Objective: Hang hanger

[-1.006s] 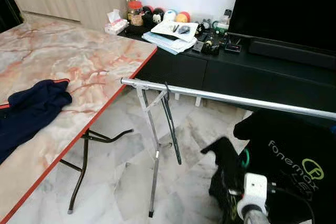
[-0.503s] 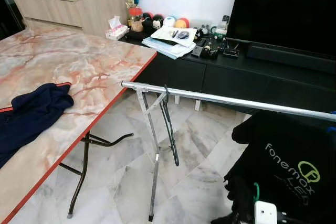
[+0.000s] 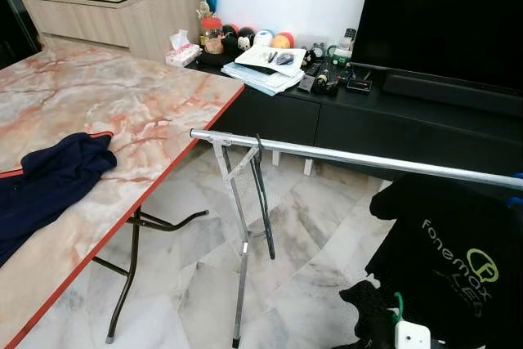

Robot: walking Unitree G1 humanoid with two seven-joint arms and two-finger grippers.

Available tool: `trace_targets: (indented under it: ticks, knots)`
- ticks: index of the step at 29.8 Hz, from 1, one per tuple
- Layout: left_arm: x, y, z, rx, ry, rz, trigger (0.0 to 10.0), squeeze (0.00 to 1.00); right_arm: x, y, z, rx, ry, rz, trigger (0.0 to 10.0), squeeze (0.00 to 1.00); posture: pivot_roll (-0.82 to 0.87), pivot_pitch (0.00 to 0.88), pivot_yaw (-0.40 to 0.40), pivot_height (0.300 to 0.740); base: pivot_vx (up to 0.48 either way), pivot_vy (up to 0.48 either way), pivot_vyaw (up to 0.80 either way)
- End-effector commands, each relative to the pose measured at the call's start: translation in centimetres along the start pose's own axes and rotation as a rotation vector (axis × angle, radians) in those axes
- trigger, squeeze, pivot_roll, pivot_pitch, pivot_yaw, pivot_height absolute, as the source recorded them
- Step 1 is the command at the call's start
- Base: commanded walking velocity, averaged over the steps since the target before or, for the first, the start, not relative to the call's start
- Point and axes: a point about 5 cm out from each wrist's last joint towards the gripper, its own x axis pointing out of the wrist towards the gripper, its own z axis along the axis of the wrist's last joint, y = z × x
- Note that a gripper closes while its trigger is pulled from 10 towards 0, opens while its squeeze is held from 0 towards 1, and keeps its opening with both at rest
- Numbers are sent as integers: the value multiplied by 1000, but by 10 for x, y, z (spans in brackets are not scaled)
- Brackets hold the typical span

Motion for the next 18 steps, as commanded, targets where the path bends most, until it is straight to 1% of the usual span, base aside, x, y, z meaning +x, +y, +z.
trace_targets:
  ticks: [1,7,10,12,14,15,18]
  knots:
    - [-1,3,-4,0,22,10,10000,0,-1,0,-4,-5,21,-2,10000,0,-51,54,30,740,0,0,0]
    - [-1,3,-4,-1,23,11,10000,0,0,1,0,8,-8,11,10000,0,-51,62,30,740,0,0,0]
    - [-1,2,-4,-4,21,9,10000,0,1,0,7,-48,-32,17,10000,0,-49,65,28,740,0,0,0]
    - [0,2,-3,-8,20,9,10000,0,3,3,12,-120,-48,56,10000,0,-50,66,27,740,0,0,0]
    - [0,2,-3,-7,20,9,10000,0,3,5,13,-140,-51,73,10000,0,-50,69,27,740,0,0,0]
    - [0,2,-3,-11,19,9,10000,0,3,6,14,-169,-54,84,10000,0,-49,70,25,740,0,0,0]
    - [0,1,-3,-13,18,8,10000,0,4,6,16,-189,-56,89,10000,0,-48,71,25,740,0,0,0]
